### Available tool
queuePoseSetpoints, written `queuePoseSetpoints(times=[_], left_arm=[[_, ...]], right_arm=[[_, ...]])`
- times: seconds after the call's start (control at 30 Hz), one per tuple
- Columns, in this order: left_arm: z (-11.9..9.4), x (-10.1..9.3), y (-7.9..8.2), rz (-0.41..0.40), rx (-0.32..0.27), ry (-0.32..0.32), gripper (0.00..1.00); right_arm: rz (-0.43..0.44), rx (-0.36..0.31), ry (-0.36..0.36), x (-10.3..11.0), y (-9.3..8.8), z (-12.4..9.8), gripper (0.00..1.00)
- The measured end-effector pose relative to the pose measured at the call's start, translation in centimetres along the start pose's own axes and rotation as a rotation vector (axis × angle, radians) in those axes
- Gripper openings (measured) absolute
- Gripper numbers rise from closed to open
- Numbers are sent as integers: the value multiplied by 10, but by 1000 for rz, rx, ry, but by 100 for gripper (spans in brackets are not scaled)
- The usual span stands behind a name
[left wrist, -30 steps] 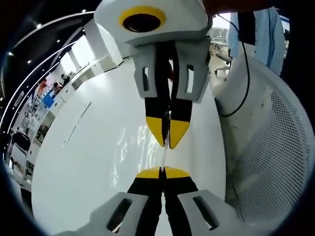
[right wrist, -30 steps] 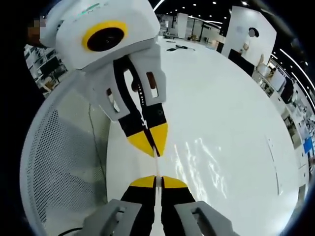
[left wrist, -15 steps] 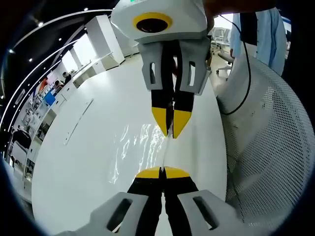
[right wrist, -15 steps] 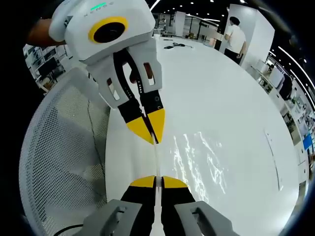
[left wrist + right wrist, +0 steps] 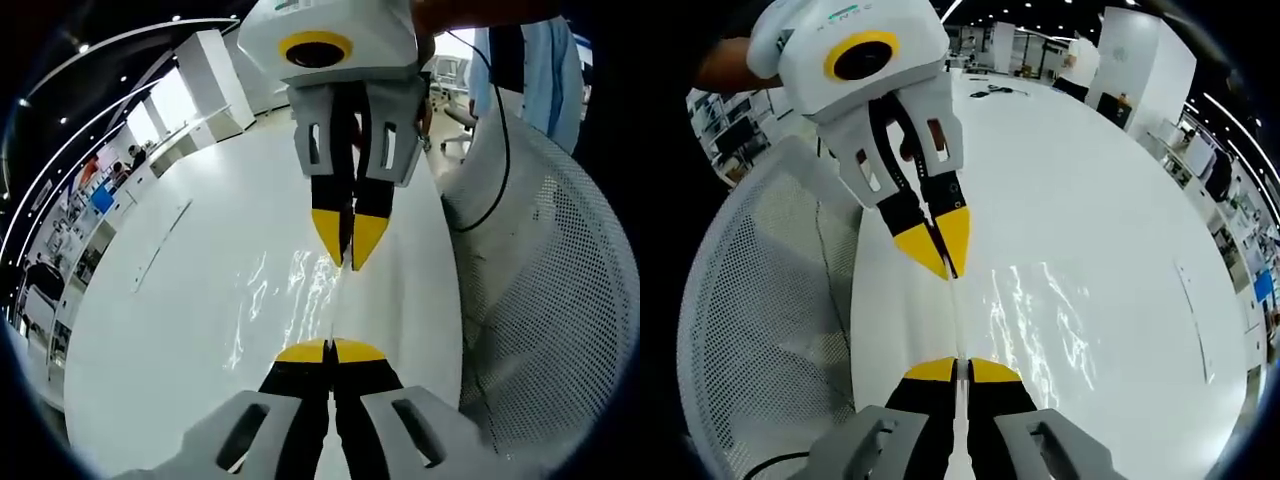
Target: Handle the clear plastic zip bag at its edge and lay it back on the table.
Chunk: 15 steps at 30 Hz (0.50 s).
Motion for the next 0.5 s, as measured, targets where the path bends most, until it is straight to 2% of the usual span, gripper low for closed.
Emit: queuePoseSetpoints(times=[0.5], left_arm=[[-1,-2,1,-16,3,0,0]], right_arm=[[-2,11,-6,-1,-6,-3,0]])
Point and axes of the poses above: the point that each gripper's makers call its tool centre point, and the gripper's own axes: z roughly forward along the fingers, x roughly to its left, y roughly out of its top, the point moved 10 cm from there along -z, roughly backward along the fingers, and after that the axes turned 3 degrees about -x, right-handed, at the moved point
